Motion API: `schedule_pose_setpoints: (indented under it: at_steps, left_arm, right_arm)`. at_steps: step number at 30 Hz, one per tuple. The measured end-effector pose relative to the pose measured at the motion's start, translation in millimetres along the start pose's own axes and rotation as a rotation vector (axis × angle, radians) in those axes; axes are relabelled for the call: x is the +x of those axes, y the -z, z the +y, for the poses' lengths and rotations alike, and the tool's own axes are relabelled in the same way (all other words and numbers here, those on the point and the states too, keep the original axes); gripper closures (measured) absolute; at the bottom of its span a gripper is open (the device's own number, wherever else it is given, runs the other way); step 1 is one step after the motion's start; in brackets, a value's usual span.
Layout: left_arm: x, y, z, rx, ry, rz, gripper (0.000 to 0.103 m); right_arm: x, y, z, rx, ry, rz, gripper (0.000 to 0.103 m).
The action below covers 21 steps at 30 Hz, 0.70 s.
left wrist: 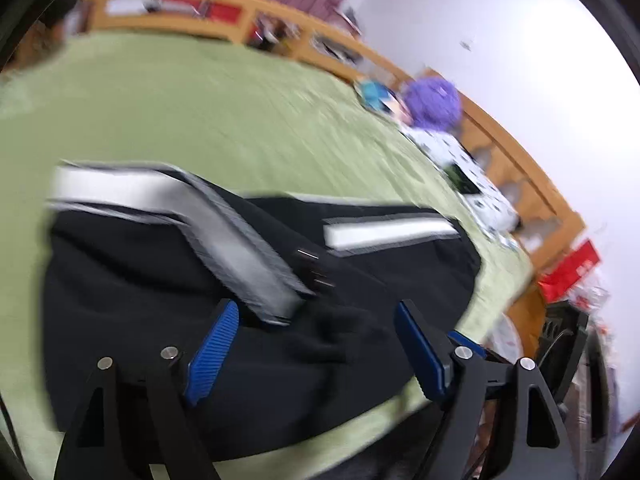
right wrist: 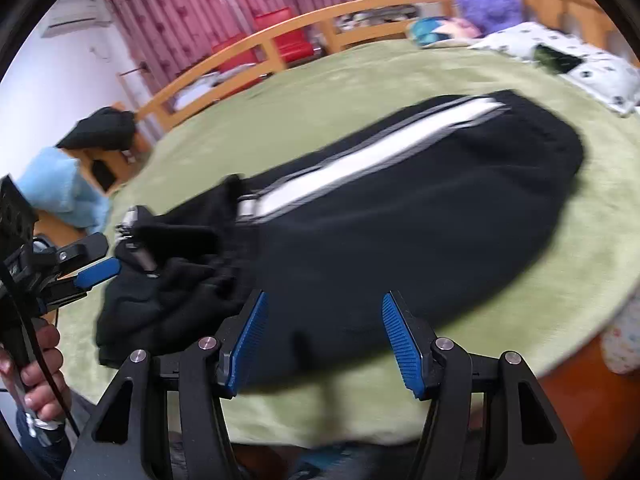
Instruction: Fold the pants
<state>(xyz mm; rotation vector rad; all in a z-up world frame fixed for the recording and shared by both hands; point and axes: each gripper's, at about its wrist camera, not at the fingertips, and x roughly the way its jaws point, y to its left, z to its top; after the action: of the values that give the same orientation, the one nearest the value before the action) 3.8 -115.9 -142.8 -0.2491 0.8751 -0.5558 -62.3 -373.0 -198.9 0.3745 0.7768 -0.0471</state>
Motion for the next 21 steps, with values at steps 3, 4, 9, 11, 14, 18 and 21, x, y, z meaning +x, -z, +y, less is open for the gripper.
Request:
schedule_pose_setpoints:
  at_steps: [3,4,9,11,14,18,21]
  left_arm:
    - [-22,-5,28,-0.003,-0.142,-0.056,0.023]
    - [-31,-6,39,-0.007,-0.188,-0.07,0.023]
    - [-63,6,93,-0.084,-0.262,-0.104,0.023]
    - [-61,7,102,-0.115,-0.253,-0.1,0.023]
    - [-63,12,111,-0.141,-0.236,-0.098,0.023]
    - [-67,18,120,-0.131,-0.237,-0.122,0.023]
    - [-62,21,125,-0.13,-0.238,-0.101,0.023]
  right_arm:
    - [17,-6,29,-0.031,-0.074,0.01,0.043]
    - [23,-8,38,-0.049,-0.087,0.015,0.043]
    - [60,-12,79,-0.136,-0.088,0.086,0.034]
    - [74,-8,86,-0.143,-0.076,0.118,0.043]
    - [65,-9,90,-0.17,-0.096,0.077,0.081]
    - [29,-8,61,-0.008,-0.237,0.03,0.082]
    - [36,11,50,-0.007,-0.187,0.086,0.08]
